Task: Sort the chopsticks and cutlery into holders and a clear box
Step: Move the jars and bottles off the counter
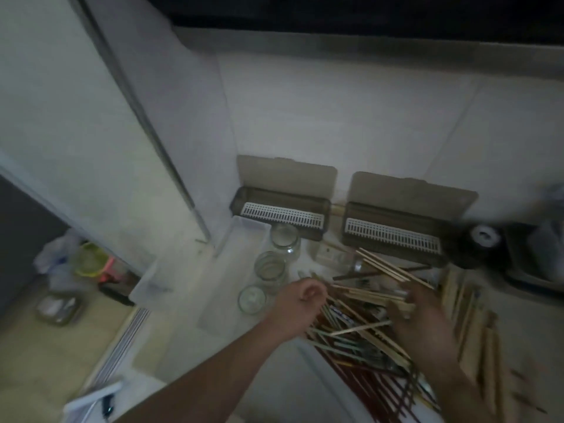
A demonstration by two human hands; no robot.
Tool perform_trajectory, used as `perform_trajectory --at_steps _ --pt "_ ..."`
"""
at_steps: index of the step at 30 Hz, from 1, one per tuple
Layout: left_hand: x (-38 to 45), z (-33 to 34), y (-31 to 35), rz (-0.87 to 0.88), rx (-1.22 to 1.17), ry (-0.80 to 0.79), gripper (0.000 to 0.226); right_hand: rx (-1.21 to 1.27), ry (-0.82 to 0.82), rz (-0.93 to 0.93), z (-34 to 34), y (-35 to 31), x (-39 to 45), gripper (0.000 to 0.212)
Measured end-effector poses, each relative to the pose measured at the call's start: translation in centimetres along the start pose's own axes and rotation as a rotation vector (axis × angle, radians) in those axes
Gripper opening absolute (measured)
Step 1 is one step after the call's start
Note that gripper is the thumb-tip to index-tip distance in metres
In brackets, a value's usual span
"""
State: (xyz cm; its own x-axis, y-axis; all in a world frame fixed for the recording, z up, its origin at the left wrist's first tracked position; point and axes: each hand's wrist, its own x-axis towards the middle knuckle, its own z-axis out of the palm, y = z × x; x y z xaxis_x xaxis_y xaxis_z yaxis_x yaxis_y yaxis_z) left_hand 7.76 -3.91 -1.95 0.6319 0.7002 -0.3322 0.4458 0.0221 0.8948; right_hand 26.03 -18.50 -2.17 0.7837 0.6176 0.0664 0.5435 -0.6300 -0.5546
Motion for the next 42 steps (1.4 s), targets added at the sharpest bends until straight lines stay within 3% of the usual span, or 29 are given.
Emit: perform_trajectory --at_steps 3,7,10,13,18,21,25,28,32,34,38,42 --pt "0.0 -1.1 -1.0 0.013 0.14 -0.008 0.011 -0.142 -0.187 -0.143 4.2 -2.9 3.0 0.048" --pt "-0.5 -1.3 -1.5 -0.03 0.069 0.023 0.009 -0.267 -0.304 -0.099 7.1 -3.7 6.4 0.046" --pt "-1.0 -1.6 -2.1 -0.054 0.086 -0.042 0.016 -0.305 -0.387 -0.056 7.9 -4.3 7.3 0.047" --pt "-0.9 -2.0 -2.4 -0.052 0.092 -0.071 0.022 -0.315 -0.367 -0.073 8.6 -4.5 8.0 0.04" --pt "-0.3 -2.6 -3.1 -0.119 -0.01 -0.127 0.01 -0.313 -0.347 -0.024 9.2 -5.5 8.1 0.034" --pt "-0.4 -2.8 -2.0 -0.133 -0.112 -0.172 0.004 -0.289 -0.251 -0.05 8.8 -6.2 7.2 0.033" --pt "0.6 -1.5 -1.4 -0.219 -0.293 -0.201 0.013 0.239 -0.051 -0.018 7.3 -6.6 5.0 0.035" --pt "1.4 0.4 -0.2 -0.278 -0.43 -0.149 0.036 0.414 0.123 -0.027 3.9 -6.7 1.7 0.027" --pt "1.1 4.5 2.2 -0.257 -0.546 -0.135 0.027 0.647 0.265 0.004 -1.1 -5.0 -3.5 0.028" --pt "0.3 7.7 3.2 -0.2 -0.513 -0.179 0.019 0.648 0.335 0.08 -3.0 -3.1 -5.9 0.03" --pt "-2.5 15.8 4.7 -0.123 -0.33 -0.369 0.035 0.602 0.514 0.234 -6.3 1.3 -11.5 0.044" --pt "-5.9 24.5 5.8 -0.056 -0.043 -0.587 0.037 0.554 0.724 0.392 -9.8 7.8 -16.2 0.049"
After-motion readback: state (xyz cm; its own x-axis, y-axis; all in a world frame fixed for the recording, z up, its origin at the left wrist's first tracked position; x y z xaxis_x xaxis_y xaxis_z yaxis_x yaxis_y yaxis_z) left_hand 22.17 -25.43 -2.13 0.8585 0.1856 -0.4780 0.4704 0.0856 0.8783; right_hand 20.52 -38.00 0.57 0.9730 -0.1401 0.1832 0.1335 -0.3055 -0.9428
